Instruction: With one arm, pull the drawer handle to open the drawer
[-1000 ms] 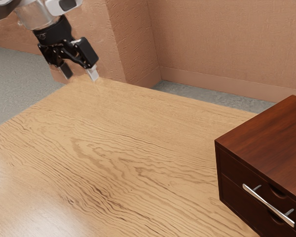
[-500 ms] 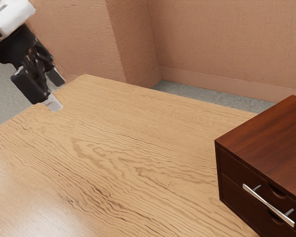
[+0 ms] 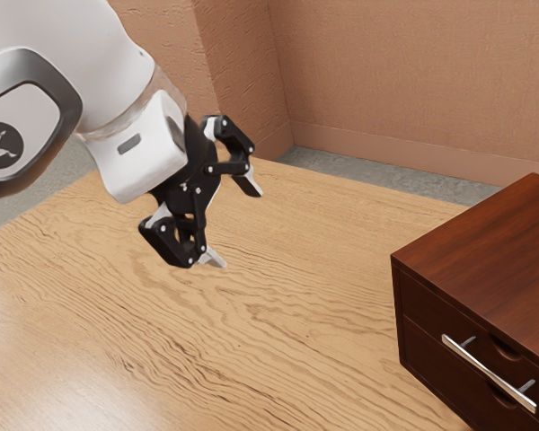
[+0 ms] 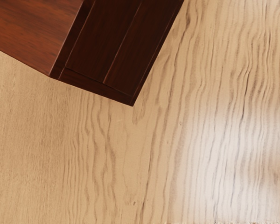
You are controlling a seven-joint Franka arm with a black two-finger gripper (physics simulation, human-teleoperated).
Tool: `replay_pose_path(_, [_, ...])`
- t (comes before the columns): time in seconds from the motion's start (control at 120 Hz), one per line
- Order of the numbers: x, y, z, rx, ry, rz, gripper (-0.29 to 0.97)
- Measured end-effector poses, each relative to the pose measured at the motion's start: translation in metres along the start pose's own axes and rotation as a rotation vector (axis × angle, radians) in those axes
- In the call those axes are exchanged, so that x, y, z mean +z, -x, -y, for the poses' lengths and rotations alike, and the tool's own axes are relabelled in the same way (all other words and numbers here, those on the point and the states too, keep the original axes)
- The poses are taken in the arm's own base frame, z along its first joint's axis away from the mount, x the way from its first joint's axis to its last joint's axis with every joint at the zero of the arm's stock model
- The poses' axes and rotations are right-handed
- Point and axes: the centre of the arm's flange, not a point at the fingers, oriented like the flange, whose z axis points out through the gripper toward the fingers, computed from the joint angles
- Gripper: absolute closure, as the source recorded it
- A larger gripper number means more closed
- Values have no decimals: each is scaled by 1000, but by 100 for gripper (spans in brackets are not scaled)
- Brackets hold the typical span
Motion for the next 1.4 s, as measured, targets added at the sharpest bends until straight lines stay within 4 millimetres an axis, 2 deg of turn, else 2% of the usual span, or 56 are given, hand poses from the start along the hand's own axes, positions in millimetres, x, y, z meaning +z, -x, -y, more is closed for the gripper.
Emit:
replay_pose_path(0.142, [14, -2, 0, 78, -20, 5, 1])
replay_pose_path(0.242, [22, -24, -6, 149, -25, -51, 3])
replay_pose_path(0.375, [61, -53, 0, 209, 13, -139, 7])
replay_pose_path(0.442, [72, -70, -1, 245, 11, -168, 9])
replay_pose_path(0.517, [95, -93, 1, 289, 21, -190, 11])
replay_pose_path(0.608, [115, -106, 4, 319, 20, -207, 14])
replay_pose_path(0.9, [118, -136, -4, 407, -44, -245, 21])
replay_pose_path(0.983, [124, -146, -8, 422, -43, -253, 22])
replay_pose_path(1.217, [140, -148, -5, 414, -40, -257, 25])
replay_pose_path(1.4, [141, -152, -8, 408, -43, -261, 28])
